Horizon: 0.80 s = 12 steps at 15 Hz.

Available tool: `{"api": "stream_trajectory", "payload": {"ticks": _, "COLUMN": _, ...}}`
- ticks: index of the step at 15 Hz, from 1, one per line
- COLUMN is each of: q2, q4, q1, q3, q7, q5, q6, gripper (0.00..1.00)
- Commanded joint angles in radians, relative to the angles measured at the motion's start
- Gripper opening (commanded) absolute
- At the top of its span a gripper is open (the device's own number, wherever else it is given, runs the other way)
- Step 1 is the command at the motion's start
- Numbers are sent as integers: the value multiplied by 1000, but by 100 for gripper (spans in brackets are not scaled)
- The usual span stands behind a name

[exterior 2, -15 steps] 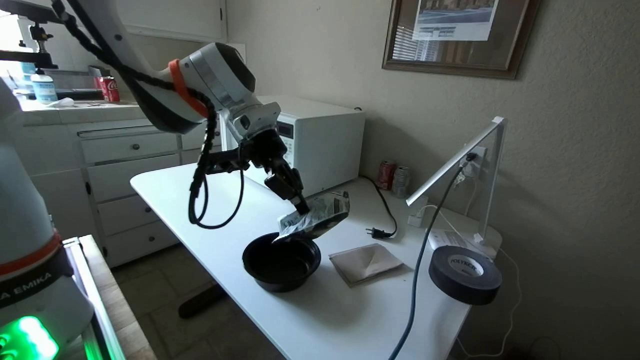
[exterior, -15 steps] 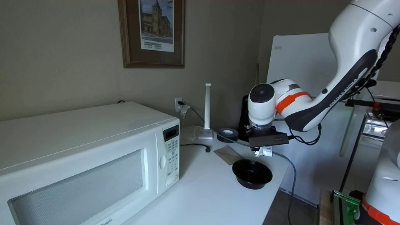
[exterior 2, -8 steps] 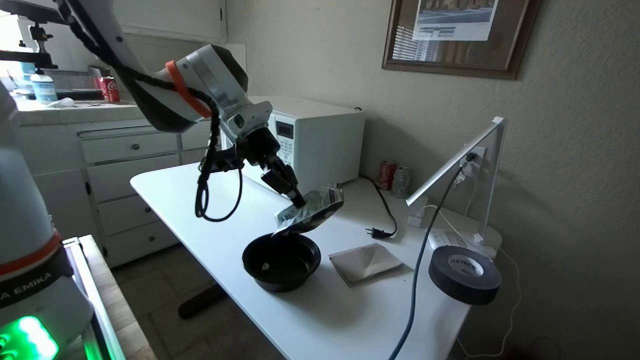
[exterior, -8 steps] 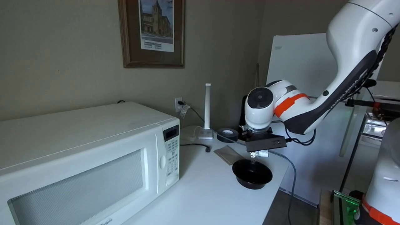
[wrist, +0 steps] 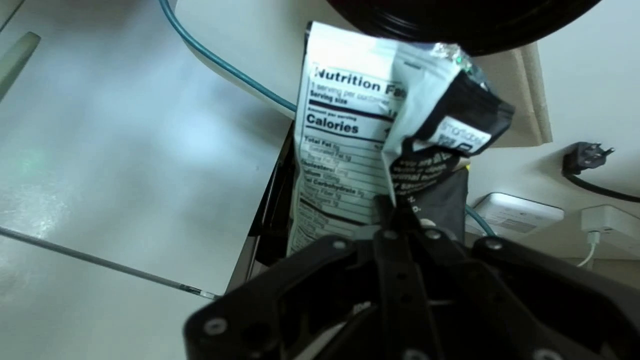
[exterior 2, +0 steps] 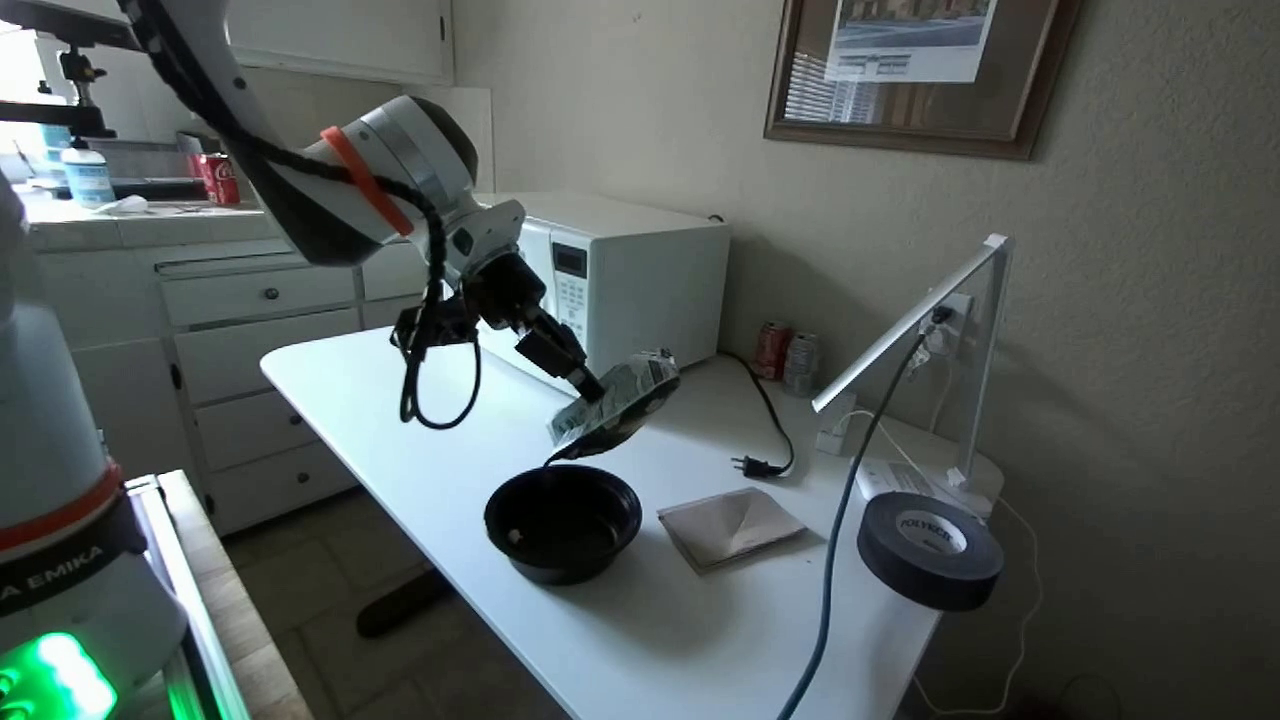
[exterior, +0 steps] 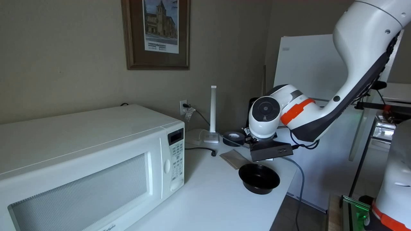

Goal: Pour the contents in the white and black packet into the black bowl.

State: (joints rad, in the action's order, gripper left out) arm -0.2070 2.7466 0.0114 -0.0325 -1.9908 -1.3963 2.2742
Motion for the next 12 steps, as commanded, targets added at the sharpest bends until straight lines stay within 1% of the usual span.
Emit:
{"api": "stream_trajectory", "payload": {"ticks": 1, "q2": 22, "q4": 0, "q1": -13, "q3": -6, "q7": -51, "q5": -40, "q6": -73, "gripper": 0}}
{"api": "stream_trajectory", "payload": {"ticks": 2, "q2": 33, "q4": 0, "q1": -16, "q3": 11, "q7": 28, "q5": 35, "q6": -42, "gripper": 0}}
{"api": "stream_trajectory", "payload": {"ticks": 3, "q2": 30, "q4": -2, "q1": -14, "q3": -3, "q7": -47, "q5": -37, "q6": -87, "gripper": 0}}
{"api": "stream_trajectory", "payload": {"ticks": 4, "q2": 37, "q4": 0, "q1": -18, "q3": 13, "q7": 38, "q5": 43, "q6": -52, "gripper": 0}}
{"api": "stream_trajectory", "payload": {"ticks": 5, "q2": 36, "q4": -2, "q1": -17, "q3": 1, "q7": -23, "q5": -14, "q6": -86, "gripper": 0}}
{"api": "stream_trajectory", "payload": {"ticks": 7, "q2": 40, "q4": -2, "q1": -19, "q3": 8, "q7": 20, "q5": 30, "q6": -73, "gripper": 0}}
{"api": "stream_trajectory", "payload": {"ticks": 8, "q2": 34, "q4": -1, "q1": -18, "q3": 0, "q7": -31, "q5": -32, "q6": -83, "gripper": 0}}
{"api": "stream_trajectory", "payload": {"ticks": 10, "q2": 26, "q4": -1, "q1": -22, "q3": -8, "q7": -48, "q5": -83, "q6": -106, "gripper": 0}}
{"api": "stream_trajectory", "payload": {"ticks": 11, "q2": 33, "q4": -3, "q1": -26, "q3": -1, "q7": -15, "q5": -54, "q6": -88, "gripper": 0}}
{"api": "stream_trajectory", "payload": {"ticks": 12, "q2": 33, "q4": -4, "q1": -28, "q3": -14, "q7": -61, "q5": -115, "q6": -132, "gripper": 0}}
